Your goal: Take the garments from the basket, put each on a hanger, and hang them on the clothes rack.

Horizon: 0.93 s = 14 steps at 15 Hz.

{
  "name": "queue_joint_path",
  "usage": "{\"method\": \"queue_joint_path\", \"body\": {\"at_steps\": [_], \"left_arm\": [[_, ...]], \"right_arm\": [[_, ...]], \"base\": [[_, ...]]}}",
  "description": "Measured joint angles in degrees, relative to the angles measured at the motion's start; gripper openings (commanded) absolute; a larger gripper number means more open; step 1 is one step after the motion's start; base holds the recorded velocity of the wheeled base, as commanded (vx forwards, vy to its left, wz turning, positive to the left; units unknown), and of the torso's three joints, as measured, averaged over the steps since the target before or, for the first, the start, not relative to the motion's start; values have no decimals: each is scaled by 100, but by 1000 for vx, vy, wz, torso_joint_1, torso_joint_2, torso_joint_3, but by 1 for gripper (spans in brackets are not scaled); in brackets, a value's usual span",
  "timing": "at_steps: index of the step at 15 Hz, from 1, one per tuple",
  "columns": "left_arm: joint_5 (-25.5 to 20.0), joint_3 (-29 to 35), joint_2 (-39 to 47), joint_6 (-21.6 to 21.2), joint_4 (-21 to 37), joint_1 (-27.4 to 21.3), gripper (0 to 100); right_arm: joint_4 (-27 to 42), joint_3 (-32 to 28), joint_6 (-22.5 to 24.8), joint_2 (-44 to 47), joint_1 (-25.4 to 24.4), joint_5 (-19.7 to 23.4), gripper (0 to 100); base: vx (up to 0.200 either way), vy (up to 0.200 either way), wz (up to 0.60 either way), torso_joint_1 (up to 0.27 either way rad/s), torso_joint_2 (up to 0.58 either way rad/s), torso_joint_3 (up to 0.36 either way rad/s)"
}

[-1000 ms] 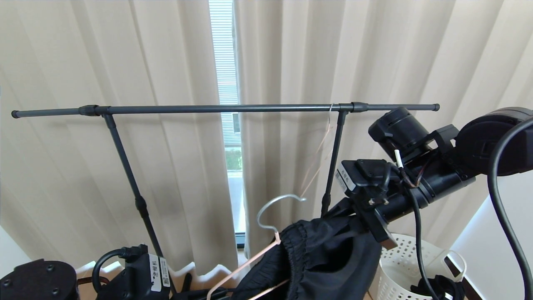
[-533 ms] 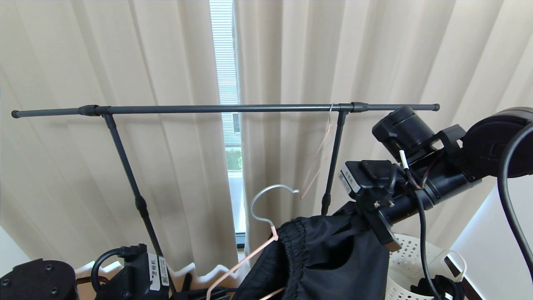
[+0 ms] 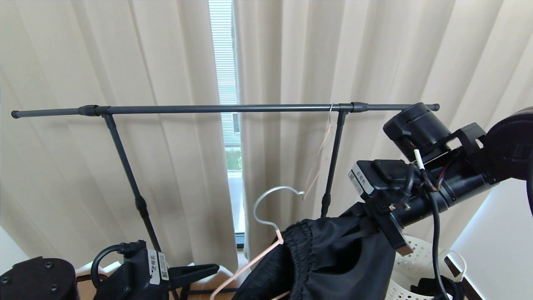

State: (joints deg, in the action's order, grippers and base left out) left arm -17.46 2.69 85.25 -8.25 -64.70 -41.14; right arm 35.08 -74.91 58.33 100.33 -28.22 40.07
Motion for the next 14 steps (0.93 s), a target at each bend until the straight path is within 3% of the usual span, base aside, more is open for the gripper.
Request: {"method": "queue_joint_path", "body": {"at_steps": [4,7,9,10,12,14], "left_arm": [[-74,-16,-55,95,-280,368,100],[-1200,15,-184,1013,-861,1063,100],[-1894,105,-256,1421,-959,1738,100],[-2214,201,-271,1857,-978,2083,100],[-2565,461,-267,2842,-984,2588,100],[-2625,712,-96,3204,-981,2847,100]], "right_arm": [[-6,-20,-266,-90,265,-9,0],[-9,-66,-925,-149,405,-4,0],[-9,-74,-1465,-218,479,35,0],[-9,-74,-1796,-276,511,55,0],[-35,-9,-2232,-411,607,343,0],[-389,245,-2320,-636,758,574,0]], "base": [[0,0,0,0,0,0],[0,0,0,0,0,0],[0,0,0,0,0,0],[0,0,0,0,0,0],[0,0,0,0,0,0],[0,0,0,0,0,0]]}}
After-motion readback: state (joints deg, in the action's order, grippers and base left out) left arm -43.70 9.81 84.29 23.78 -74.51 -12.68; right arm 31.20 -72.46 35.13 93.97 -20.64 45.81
